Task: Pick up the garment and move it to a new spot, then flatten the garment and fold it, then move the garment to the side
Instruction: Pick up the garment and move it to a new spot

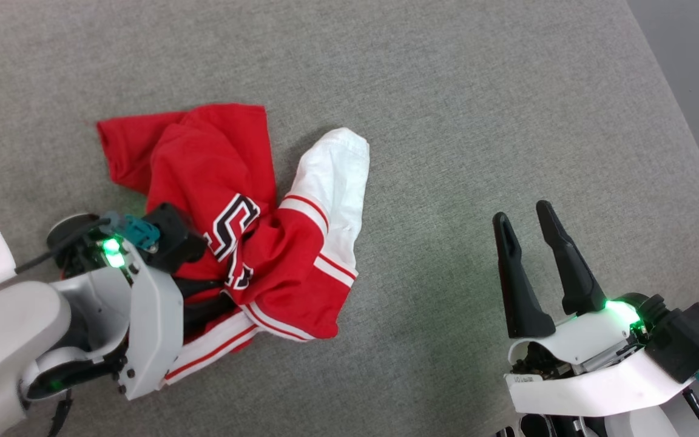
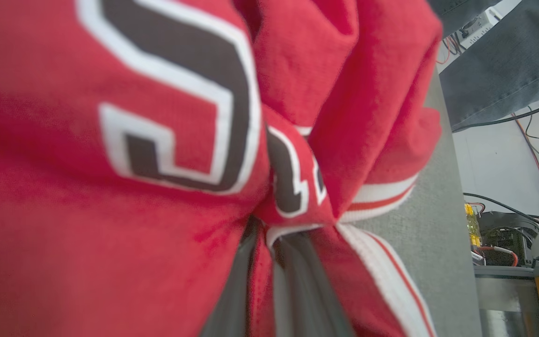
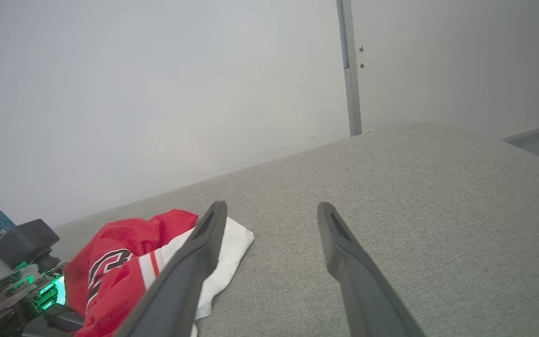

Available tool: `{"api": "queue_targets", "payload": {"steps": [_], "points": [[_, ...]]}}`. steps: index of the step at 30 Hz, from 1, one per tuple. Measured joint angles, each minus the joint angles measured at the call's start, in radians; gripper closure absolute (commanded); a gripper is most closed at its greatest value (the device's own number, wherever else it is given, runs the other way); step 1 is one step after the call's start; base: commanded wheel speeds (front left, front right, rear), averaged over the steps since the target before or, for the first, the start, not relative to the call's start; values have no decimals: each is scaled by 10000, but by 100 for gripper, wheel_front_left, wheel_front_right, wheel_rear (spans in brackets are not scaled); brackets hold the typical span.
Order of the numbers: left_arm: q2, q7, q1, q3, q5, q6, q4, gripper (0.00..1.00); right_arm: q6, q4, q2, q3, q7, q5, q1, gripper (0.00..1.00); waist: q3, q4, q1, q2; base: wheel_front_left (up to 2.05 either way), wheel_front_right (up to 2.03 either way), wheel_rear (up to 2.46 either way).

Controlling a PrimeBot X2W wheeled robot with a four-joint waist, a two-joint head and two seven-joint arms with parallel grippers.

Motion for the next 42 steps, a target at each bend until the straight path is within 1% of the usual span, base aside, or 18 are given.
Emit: {"api": "queue_targets", "payload": {"steps": [2, 3, 5, 6, 10, 12, 16, 18, 23, 26, 29, 30, 32, 34, 39, 42], "points": [[-65, -102, 15, 2, 100, -2, 92, 100, 0, 21, 2, -10, 0, -44, 64, 0, -18, -38, 0, 0, 0, 0, 0], [-100, -196, 35, -12, 134, -2, 142, 92, 0, 61, 4, -31, 0, -107, 105, 0, -41, -33, 0, 0, 0, 0, 0], [-201, -504, 52, -36, 150, -2, 245, 46, 0, 186, 4, -69, 0, -232, 143, 0, -95, 22, 0, 1, 0, 0, 0], [-261, -694, 49, -61, 157, -2, 286, 0, 0, 274, 4, -92, 0, -316, 139, 0, -123, 73, 0, 1, 0, 0, 0], [-602, -1668, 21, -178, 77, 8, 374, 0, 0, 738, 15, -224, 0, -784, -69, 0, -305, 392, -1, 0, 0, 0, 0], [-761, -2140, 20, -224, -58, 79, 422, 0, 0, 1012, 23, -311, 0, -1057, -185, 0, -436, 615, 0, 0, 0, 0, 0], [-849, -3093, 33, -280, -449, 244, 564, 0, 0, 1580, 23, -546, 0, -1641, -510, 0, -786, 1196, 0, 0, 0, 0, 0], [-917, -3578, 119, -299, -748, 270, 510, 0, 0, 1860, 27, -639, 0, -1904, -631, 0, -1011, 1531, 0, 0, 0, 0, 0], [-1214, -5145, 227, -303, -1918, 270, 441, 0, 0, 2475, 27, -928, 0, -2464, -755, 0, -1614, 2326, 0, 0, 0, 0, 0], [-1352, -5906, 533, -301, -2316, 270, 984, 0, 0, 2771, 23, -1137, 0, -2713, -757, 0, -2029, 2740, 0, 0, 0, 0, 0], [-1630, -6186, 1086, -153, -2500, 272, 1820, 0, 0, 2993, 27, -1369, 0, -3010, -651, 0, -2425, 3139, -1, 0, 0, 0, 0], [-1797, -6205, 1371, 10, -2615, 272, 2033, 0, 0, 3087, 27, -1467, 0, -3080, -616, 0, -2544, 3273, 0, 0, 0, 0, 0], [-2140, -6215, 1949, 830, -2554, 270, 2431, 0, 0, 3195, 15, -1628, 0, -3264, -552, 0, -2755, 3565, 0, 0, 0, 0, 0], [-2391, -6241, 2602, 1760, -2265, 272, 2905, 0, 0, 3313, 25, -1791, 0, -3425, -418, 0, -2935, 3868, 0, 0, 0, 0, 0], [-3177, -6240, 4306, 3338, -1423, 272, 3545, 0, 0, 3478, 17, -2220, 0, -3753, -161, 0, -3320, 4605, -1, 0, 0, 0, 0], [-3430, -6241, 5061, 4253, -779, 272, 3749, 0, 0, 3567, 15, -2483, 0, -3801, 67, 0, -3534, 5010, 0, 1, 0, 0, 0]]}}
